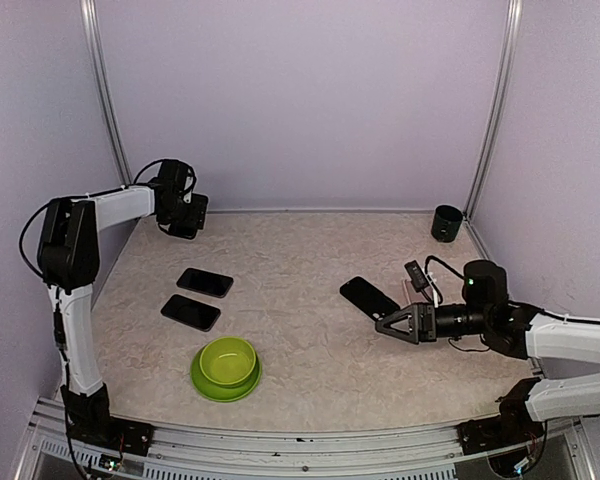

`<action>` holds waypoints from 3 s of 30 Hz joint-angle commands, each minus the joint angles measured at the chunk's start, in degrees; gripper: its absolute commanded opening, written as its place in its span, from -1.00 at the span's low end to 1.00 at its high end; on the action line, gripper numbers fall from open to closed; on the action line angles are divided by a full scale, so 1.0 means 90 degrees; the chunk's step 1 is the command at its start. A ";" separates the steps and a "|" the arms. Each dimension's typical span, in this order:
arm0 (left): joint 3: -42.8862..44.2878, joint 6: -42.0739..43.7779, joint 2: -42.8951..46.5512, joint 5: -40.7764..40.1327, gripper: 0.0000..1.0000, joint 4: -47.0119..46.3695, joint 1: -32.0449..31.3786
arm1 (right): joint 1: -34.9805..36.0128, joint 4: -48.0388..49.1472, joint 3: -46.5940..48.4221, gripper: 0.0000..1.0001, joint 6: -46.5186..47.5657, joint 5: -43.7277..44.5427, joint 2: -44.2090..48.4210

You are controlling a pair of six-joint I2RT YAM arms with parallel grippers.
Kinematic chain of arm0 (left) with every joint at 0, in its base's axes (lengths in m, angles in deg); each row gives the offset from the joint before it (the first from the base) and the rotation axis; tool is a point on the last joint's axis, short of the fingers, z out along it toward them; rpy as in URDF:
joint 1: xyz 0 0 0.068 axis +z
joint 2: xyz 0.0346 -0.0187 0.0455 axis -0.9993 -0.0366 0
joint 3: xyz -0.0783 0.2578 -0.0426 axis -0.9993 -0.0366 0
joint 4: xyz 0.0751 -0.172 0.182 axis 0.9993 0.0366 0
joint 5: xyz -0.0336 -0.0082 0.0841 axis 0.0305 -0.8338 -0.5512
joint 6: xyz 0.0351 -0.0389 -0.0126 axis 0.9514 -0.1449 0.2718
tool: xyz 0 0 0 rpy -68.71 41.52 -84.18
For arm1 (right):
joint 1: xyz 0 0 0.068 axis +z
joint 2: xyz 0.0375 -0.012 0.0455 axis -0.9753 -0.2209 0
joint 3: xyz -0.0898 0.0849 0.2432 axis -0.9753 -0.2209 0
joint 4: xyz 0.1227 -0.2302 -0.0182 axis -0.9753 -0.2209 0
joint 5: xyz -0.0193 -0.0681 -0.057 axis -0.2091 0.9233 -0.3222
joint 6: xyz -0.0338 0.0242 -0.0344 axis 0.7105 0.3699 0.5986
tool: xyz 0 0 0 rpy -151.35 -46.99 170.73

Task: Put the phone into the phone case
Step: Place the phone with the phone case at the corner of the board, then move the phone to the center of the board.

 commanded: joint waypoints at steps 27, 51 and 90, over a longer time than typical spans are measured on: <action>0.1106 0.0066 -0.1536 0.0405 0.24 0.0046 0.1211 | -0.0057 0.0799 -0.0396 0.76 0.0010 -0.0315 -0.0562; 0.1105 -0.0012 -0.1820 0.0180 0.74 -0.0112 0.1330 | -0.0057 0.0799 -0.0377 0.75 -0.0061 -0.0244 -0.0680; 0.0339 -0.0767 -0.1038 -0.1780 0.98 0.0852 0.0747 | -0.0057 0.0589 -0.0159 0.74 -0.0099 -0.0219 -0.0710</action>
